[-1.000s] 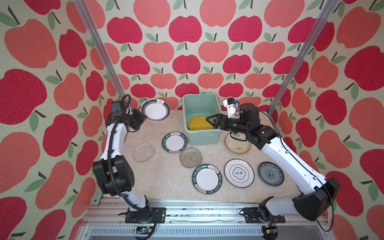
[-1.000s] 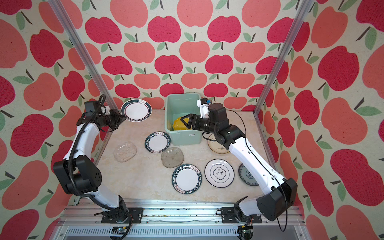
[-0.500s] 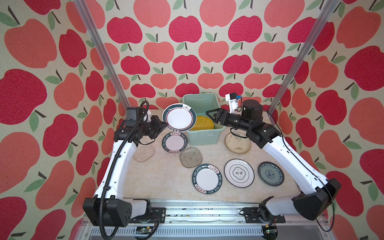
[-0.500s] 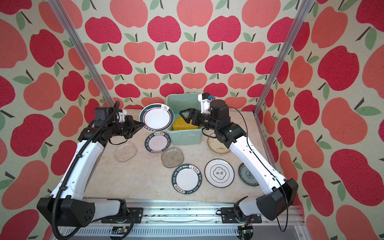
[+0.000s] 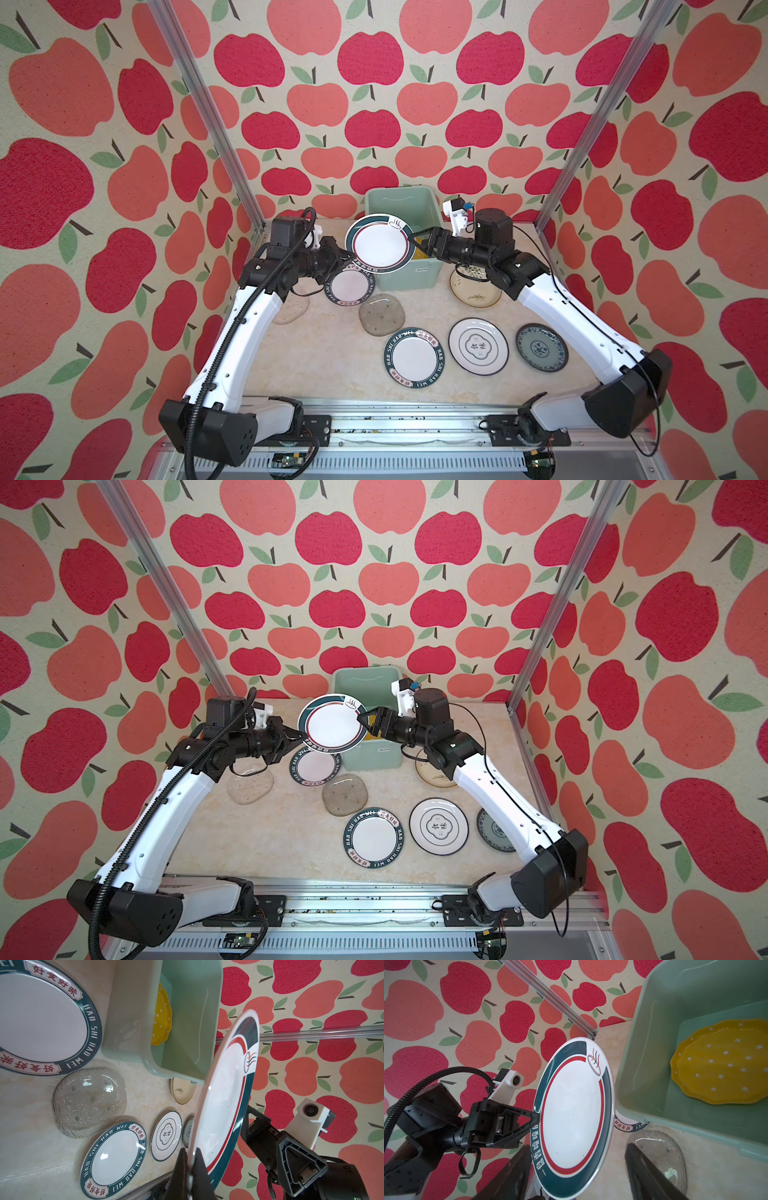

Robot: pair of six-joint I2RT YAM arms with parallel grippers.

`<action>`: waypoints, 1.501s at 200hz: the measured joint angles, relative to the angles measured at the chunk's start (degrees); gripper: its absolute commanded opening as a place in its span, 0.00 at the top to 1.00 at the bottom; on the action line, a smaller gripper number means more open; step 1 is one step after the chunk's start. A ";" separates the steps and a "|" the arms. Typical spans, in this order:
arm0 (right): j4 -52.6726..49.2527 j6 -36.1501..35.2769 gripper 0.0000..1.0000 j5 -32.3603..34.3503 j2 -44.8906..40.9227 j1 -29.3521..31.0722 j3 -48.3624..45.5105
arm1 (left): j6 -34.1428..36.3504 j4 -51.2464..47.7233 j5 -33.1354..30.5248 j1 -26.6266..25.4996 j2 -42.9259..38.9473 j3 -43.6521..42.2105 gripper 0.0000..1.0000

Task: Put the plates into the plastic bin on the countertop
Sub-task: 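Hold the plate upright with the left gripper while the right gripper grasps its rim, then carry the plate over the bin with the right gripper while the left gripper releases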

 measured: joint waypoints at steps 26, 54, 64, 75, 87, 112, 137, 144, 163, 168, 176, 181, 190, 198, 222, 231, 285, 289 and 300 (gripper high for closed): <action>1.55 2.10 0.36 -1.14 1.38 0.00 -1.31 | -0.22 0.17 0.04 -0.55 0.17 0.00 1.00; 2.89 3.63 0.45 -1.51 1.95 0.00 -2.27 | -0.42 0.74 0.07 -0.87 0.76 0.00 1.00; 3.50 4.00 0.50 -1.55 1.95 0.00 -2.43 | -0.44 1.05 0.07 -1.03 1.03 0.00 1.00; 4.02 4.68 0.52 -1.55 1.99 0.00 -2.49 | -0.63 1.33 0.09 -1.29 1.20 0.00 1.00; 4.50 5.14 0.53 -1.70 1.99 0.00 -2.54 | -0.83 1.55 0.26 -1.68 1.40 0.00 1.00; 5.53 5.86 0.61 -1.49 2.21 -0.04 -2.78 | -1.55 2.38 0.35 -2.60 1.99 0.00 1.00; 6.01 6.56 0.69 -1.27 2.54 -0.04 -3.28 | -1.92 3.32 0.26 -3.37 2.27 0.00 1.00; 6.14 6.69 0.71 -1.22 2.64 -0.04 -3.30 | -2.10 3.61 0.24 -3.58 2.27 0.00 1.00; 6.21 7.04 0.81 -1.05 2.75 -0.04 -3.30 | -2.54 4.46 0.26 -4.09 2.27 0.00 1.00; 6.19 7.28 0.82 -0.92 2.75 -0.07 -3.30 | -2.67 4.74 0.24 -4.20 2.27 0.00 1.00; 6.21 7.48 0.86 -0.59 2.75 -0.11 -3.30 | -2.75 5.07 0.13 -4.42 2.27 0.00 1.00; 6.32 8.11 0.89 -0.50 2.75 -0.15 -3.30 | -2.69 5.07 -0.11 -4.57 2.27 0.00 1.00; 6.93 9.25 0.92 -0.46 2.75 -0.35 -3.28 | -2.60 5.03 -0.24 -4.76 2.40 -0.02 1.00; 7.76 10.67 0.94 -0.57 2.73 -0.55 -3.23 | -2.54 5.11 -0.24 -4.96 2.62 -0.04 1.00; 7.91 11.74 0.96 -0.48 2.84 -0.92 -3.17 | -2.78 6.19 -0.50 -5.20 2.97 -0.11 0.96; 7.93 11.82 0.96 -0.44 2.84 -0.92 -3.17 | -2.91 6.23 -0.74 -5.31 2.97 -0.11 0.88; 4.31 9.49 0.98 3.82 4.81 -0.17 0.48 | -3.89 9.40 -5.81 -6.34 0.63 -2.14 0.37; 3.98 9.40 0.98 4.42 5.09 -0.17 0.94 | -4.20 9.84 -6.49 -6.25 0.09 -2.58 0.35; 3.04 9.31 0.98 6.32 6.19 -0.42 2.38 | -3.87 10.97 -8.22 -6.03 -1.92 -3.76 0.30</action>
